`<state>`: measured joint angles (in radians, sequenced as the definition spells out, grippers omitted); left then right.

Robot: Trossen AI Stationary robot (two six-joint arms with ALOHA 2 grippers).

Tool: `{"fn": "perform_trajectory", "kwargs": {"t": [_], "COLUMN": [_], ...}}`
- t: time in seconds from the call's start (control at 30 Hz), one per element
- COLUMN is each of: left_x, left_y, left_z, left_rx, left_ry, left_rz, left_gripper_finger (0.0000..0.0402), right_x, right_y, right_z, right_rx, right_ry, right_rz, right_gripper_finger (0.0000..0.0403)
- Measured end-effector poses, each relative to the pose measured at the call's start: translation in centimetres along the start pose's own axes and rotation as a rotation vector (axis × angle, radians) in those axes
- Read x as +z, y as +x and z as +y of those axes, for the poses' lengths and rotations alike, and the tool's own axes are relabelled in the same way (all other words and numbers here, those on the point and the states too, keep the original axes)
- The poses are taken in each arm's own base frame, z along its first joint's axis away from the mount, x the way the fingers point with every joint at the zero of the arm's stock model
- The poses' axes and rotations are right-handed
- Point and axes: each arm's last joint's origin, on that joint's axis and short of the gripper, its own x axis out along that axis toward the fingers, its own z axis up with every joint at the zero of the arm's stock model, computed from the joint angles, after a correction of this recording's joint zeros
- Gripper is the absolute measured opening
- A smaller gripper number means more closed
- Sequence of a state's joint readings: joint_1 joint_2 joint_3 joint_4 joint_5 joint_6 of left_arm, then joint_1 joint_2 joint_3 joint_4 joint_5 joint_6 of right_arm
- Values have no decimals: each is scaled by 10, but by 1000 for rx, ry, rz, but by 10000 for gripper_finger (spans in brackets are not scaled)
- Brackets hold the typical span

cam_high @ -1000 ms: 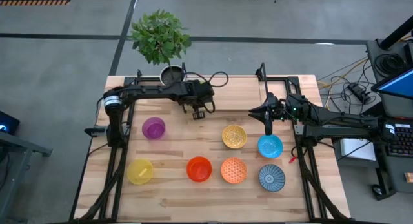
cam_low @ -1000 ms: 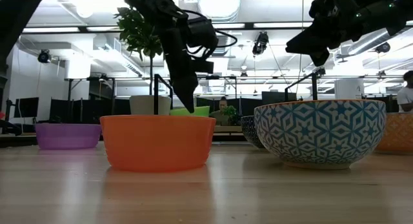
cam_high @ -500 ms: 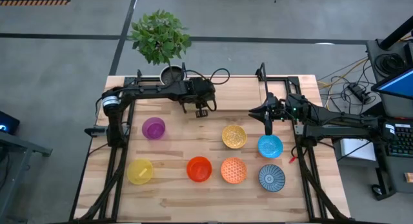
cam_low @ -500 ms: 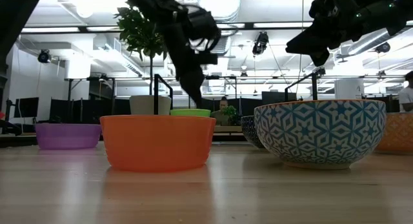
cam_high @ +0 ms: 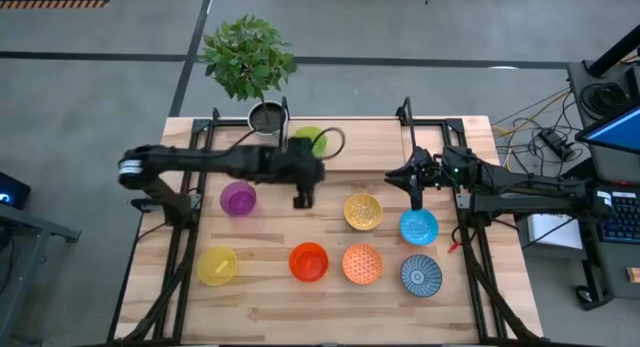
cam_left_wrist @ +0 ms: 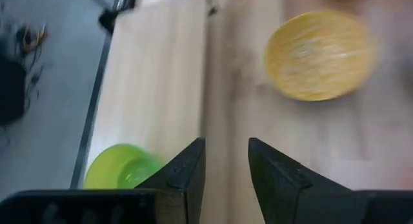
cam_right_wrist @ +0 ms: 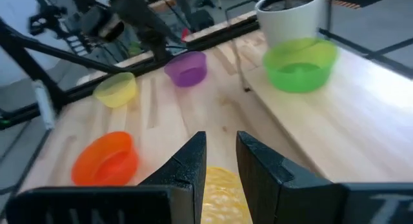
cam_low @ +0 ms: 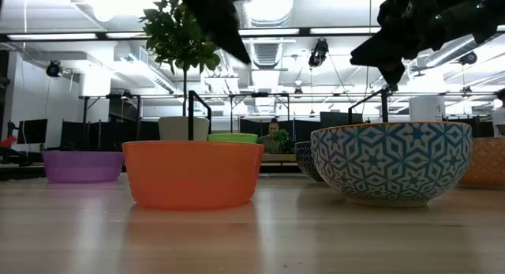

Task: Place and stack bowls onto a shelf
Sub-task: Put the yellow bowl on the shelf

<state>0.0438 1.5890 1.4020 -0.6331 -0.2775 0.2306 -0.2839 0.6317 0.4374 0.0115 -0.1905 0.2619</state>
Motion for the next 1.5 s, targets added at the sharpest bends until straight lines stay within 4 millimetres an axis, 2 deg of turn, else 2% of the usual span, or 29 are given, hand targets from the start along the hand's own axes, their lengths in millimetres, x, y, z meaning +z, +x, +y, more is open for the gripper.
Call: {"fn": "perform_trajectory", "kwargs": {"t": [0.2,0.33,0.5,0.67,0.77,1.1,1.5], "left_x": [-20,-37,-67,-99,-110,-127,-128], "left_y": [-44,-70,-91,-103,-111,-115,-106], "left_z": [-37,-48,-46,-38,-34,-33,-38], "left_rx": [-61,-65,45,181,204,202,211], "left_ry": [40,32,-23,-124,-177,-210,-149], "left_rz": [-210,-419,-585,-672,-753,-789,-745], "left_gripper_finger": [93,91,91,91,91,91,91], "right_x": [9,22,34,40,44,49,33], "right_y": [6,16,39,64,77,114,161], "right_z": [14,19,20,20,24,46,70], "right_rx": [76,81,57,-10,-31,-154,-203], "right_ry": [19,45,96,152,160,292,405], "right_rz": [-21,-10,68,263,367,734,931], "right_gripper_finger": [75,75,75,75,75,75,75]}}
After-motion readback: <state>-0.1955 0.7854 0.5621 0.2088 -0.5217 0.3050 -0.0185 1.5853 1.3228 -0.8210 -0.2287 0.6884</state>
